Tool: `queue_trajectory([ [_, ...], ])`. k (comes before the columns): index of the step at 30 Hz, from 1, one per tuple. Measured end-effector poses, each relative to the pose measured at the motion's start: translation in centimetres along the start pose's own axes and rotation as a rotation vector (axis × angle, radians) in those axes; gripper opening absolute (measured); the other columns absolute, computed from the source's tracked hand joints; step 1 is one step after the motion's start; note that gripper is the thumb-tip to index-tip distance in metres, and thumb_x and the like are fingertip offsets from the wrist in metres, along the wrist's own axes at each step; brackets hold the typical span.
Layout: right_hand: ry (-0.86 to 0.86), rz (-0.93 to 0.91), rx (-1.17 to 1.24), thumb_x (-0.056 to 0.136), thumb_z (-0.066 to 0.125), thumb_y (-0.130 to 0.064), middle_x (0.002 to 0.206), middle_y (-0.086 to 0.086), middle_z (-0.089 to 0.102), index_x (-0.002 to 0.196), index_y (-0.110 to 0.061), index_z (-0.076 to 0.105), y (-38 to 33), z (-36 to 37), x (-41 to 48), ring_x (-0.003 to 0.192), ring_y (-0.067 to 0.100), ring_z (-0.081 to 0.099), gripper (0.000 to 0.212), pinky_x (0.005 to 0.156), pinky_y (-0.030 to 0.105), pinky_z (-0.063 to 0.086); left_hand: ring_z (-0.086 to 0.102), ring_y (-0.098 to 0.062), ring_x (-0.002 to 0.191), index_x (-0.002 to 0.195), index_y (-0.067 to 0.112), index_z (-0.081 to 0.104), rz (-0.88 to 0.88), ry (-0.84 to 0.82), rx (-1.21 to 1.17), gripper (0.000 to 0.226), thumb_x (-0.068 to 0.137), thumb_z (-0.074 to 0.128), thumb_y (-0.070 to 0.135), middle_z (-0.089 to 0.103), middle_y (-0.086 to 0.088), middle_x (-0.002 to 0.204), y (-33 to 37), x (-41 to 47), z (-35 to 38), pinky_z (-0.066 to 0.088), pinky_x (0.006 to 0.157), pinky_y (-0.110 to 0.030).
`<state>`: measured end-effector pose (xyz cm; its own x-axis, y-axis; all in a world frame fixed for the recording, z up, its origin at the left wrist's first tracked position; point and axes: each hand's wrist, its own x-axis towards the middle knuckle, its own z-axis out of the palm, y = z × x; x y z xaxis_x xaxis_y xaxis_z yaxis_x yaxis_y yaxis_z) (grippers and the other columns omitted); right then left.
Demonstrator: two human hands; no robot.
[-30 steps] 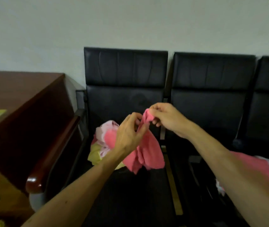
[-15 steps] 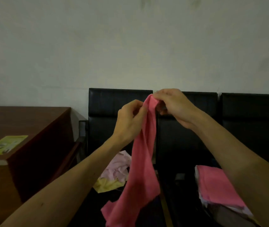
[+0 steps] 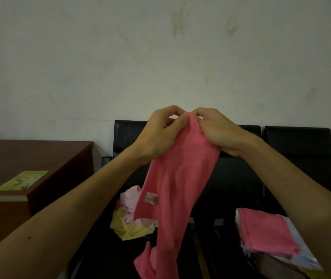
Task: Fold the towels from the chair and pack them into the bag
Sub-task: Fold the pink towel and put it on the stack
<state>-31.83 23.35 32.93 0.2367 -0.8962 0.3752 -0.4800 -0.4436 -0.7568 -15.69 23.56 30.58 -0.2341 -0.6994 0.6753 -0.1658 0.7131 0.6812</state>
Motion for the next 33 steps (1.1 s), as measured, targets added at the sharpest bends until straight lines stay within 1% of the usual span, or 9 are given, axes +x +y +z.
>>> queue_trajectory([
  [3, -0.106, -0.031, 0.001, 0.099, 0.038, -0.057, 0.088, 0.017, 0.072, 0.096, -0.004, 0.072, -2.8, -0.8, -1.5, 0.077, 0.025, 0.07, 0.062, 0.075, 0.036, 0.059, 0.067, -0.01, 0.061, 0.094, 0.018, 0.064, 0.062, -0.061, 0.023, 0.013, 0.094, 0.067, 0.031, 0.071, 0.003, 0.069, 1.1, -0.6, -1.2, 0.051, 0.054, -0.025],
  [5, -0.178, -0.074, -0.119, 0.087, 0.043, -0.07, 0.088, 0.015, 0.075, 0.092, -0.006, 0.075, -4.5, -1.3, -2.4, 0.078, 0.024, 0.072, 0.071, 0.074, 0.036, 0.059, 0.07, -0.009, 0.071, 0.095, 0.021, 0.059, 0.059, -0.157, 0.033, 0.033, 0.076, 0.085, 0.032, 0.073, 0.007, 0.077, 1.6, -1.1, -1.7, 0.054, 0.061, -0.025],
  [10, -0.225, -0.202, -0.518, 0.071, 0.083, -0.043, 0.066, -0.01, 0.071, 0.074, -0.02, 0.075, -5.7, -1.8, -2.7, 0.06, 0.002, 0.063, 0.025, 0.055, 0.016, 0.046, 0.07, -0.004, 0.095, 0.115, 0.019, 0.06, -0.11, -0.438, 0.173, 0.059, 0.065, 0.092, 0.016, 0.073, 0.006, 0.104, 1.8, -2.4, -2.3, 0.056, 0.081, -0.022],
  [14, 0.017, -0.343, -0.469, 0.074, 0.082, -0.039, 0.065, -0.007, 0.064, 0.071, -0.016, 0.072, -5.0, -3.0, -2.3, 0.059, 0.0, 0.055, 0.025, 0.057, 0.013, 0.042, 0.071, -0.016, 0.102, 0.117, 0.013, 0.069, -0.323, -0.681, 0.241, 0.046, 0.075, 0.087, 0.017, 0.074, 0.001, 0.111, -0.7, -4.0, -3.5, 0.057, 0.093, -0.035],
  [17, 0.131, -0.36, -0.396, 0.074, 0.083, -0.034, 0.065, -0.002, 0.061, 0.07, -0.012, 0.07, -4.1, -3.9, -2.4, 0.056, -0.001, 0.051, 0.026, 0.055, 0.012, 0.04, 0.071, -0.014, 0.103, 0.118, 0.018, 0.067, -0.431, -0.762, 0.26, 0.046, 0.077, 0.085, 0.016, 0.074, 0.003, 0.111, -2.1, -5.2, -4.7, 0.057, 0.093, -0.031],
  [24, 0.12, -0.198, -0.402, 0.067, 0.086, -0.038, 0.067, -0.001, 0.065, 0.07, -0.014, 0.066, 0.6, -5.8, -3.9, 0.057, 0.0, 0.055, 0.031, 0.056, 0.017, 0.044, 0.075, -0.016, 0.082, 0.09, 0.016, 0.078, -0.491, -0.687, 0.449, 0.021, 0.075, 0.086, 0.029, 0.078, 0.001, 0.089, -3.9, -6.4, -7.7, 0.057, 0.077, -0.027],
  [27, -0.021, -0.079, -0.426, 0.069, 0.082, -0.043, 0.054, -0.011, 0.059, 0.063, -0.015, 0.058, 4.3, -4.9, -5.0, 0.048, -0.001, 0.051, 0.037, 0.05, 0.017, 0.039, 0.074, -0.019, 0.081, 0.086, 0.013, 0.079, -0.498, -0.572, 0.262, 0.018, 0.074, 0.084, 0.025, 0.078, -0.007, 0.09, -3.8, -6.4, -9.6, 0.058, 0.071, -0.026],
  [29, -0.121, -0.008, -0.427, 0.07, 0.076, -0.051, 0.057, -0.012, 0.064, 0.065, -0.015, 0.064, 7.1, -3.8, -6.0, 0.051, 0.004, 0.057, 0.039, 0.05, 0.019, 0.043, 0.073, -0.02, 0.085, 0.091, 0.011, 0.079, -0.484, -0.59, 0.105, 0.038, 0.071, 0.084, 0.043, 0.077, -0.011, 0.096, -3.9, -6.5, -10.5, 0.057, 0.074, -0.028],
  [33, -0.216, 0.087, -0.375, 0.079, 0.074, -0.048, 0.079, 0.01, 0.074, 0.085, -0.01, 0.076, 11.3, -2.4, -7.4, 0.067, 0.019, 0.067, 0.038, 0.07, 0.042, 0.055, 0.068, -0.019, 0.08, 0.088, 0.006, 0.075, -0.539, -0.598, 0.012, 0.04, 0.081, 0.073, 0.045, 0.073, -0.012, 0.09, -5.0, -6.5, -10.3, 0.056, 0.072, -0.028],
])
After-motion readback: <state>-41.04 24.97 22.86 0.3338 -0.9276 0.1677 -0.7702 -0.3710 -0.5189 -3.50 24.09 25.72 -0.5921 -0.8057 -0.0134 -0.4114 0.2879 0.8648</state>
